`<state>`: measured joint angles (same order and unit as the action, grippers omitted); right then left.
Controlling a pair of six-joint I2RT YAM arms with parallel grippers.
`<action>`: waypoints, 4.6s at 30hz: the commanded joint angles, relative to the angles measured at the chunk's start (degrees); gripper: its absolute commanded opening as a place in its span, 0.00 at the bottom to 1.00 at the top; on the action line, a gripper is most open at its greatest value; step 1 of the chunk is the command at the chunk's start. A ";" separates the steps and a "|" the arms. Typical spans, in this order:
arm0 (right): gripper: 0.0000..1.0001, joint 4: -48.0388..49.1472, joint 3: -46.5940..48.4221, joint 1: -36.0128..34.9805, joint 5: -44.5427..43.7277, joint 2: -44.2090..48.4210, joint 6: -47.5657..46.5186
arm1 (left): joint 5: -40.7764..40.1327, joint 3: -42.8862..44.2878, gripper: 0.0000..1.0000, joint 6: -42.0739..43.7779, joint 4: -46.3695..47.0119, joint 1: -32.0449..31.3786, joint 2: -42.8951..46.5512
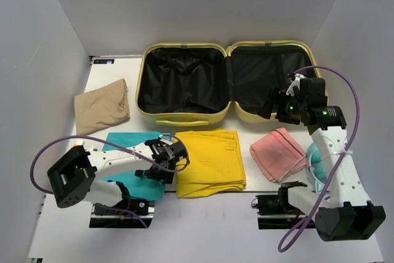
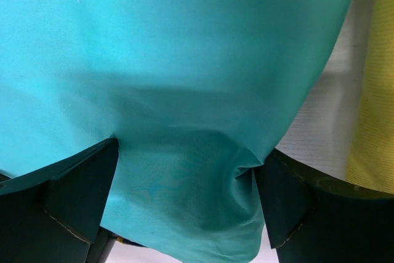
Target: Pack the luggage
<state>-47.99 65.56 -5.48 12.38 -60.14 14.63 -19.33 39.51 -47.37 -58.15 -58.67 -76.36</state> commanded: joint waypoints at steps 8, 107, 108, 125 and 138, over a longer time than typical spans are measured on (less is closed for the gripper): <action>0.90 2.55 -3.60 0.11 -0.08 3.98 1.10 | -2.55 2.50 1.00 7.64 4.54 -3.62 -3.45; 0.90 0.44 -7.73 0.20 -3.42 -2.35 1.45 | -7.39 71.33 0.00 24.88 10.60 32.66 -26.98; 0.90 0.53 -7.99 0.29 -3.33 -2.52 1.45 | -5.73 70.89 0.00 23.40 10.86 31.09 -27.52; 0.90 -0.62 -8.78 0.29 -3.42 -3.23 1.80 | -0.27 83.29 0.00 6.16 4.44 30.46 -42.84; 0.90 -0.62 -8.17 0.20 -3.68 -4.02 1.98 | -0.98 74.91 0.00 11.95 12.27 30.99 -33.15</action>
<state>-48.07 56.16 -5.37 9.15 -64.25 16.32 -19.86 112.49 -37.36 -48.01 -26.98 -110.48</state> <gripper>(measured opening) 0.905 0.058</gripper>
